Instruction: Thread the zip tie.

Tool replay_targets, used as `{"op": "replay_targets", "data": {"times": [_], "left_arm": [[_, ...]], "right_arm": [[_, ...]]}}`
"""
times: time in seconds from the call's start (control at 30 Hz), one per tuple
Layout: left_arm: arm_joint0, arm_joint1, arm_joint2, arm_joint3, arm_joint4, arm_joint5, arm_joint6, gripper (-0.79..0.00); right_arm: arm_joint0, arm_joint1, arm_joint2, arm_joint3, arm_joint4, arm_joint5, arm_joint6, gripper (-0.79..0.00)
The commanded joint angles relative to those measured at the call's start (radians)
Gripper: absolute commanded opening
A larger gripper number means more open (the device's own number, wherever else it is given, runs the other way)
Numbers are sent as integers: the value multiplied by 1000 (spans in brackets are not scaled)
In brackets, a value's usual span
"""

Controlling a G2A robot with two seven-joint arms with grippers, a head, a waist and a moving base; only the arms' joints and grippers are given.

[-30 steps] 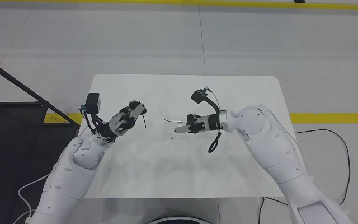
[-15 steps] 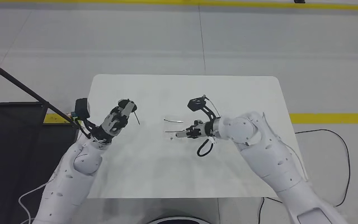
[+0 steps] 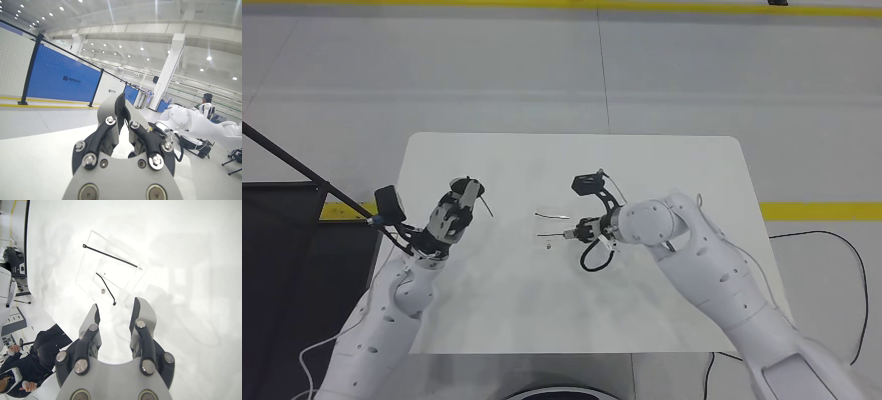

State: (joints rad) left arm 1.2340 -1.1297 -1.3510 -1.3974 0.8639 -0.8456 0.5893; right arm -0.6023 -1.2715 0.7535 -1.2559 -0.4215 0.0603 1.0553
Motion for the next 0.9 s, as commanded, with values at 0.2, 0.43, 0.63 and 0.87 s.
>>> {"op": "replay_targets", "data": {"times": [0.2,0.43,0.63,0.87], "left_arm": [[-14,-9,7,21,8,-3,2,-785],[-18,-13,1,27,-2,-16,-6,-785],[-18,-16,-5,26,-11,-22,-16,-785],[-18,-20,-13,27,-13,-23,-23,-785]], "right_arm": [[28,-19,-16,49,10,9,-8,-520],[38,-31,-26,69,9,11,-10,-566],[41,-38,-31,73,1,19,-13,-650],[30,-38,-19,52,-12,25,-19,-720]]}}
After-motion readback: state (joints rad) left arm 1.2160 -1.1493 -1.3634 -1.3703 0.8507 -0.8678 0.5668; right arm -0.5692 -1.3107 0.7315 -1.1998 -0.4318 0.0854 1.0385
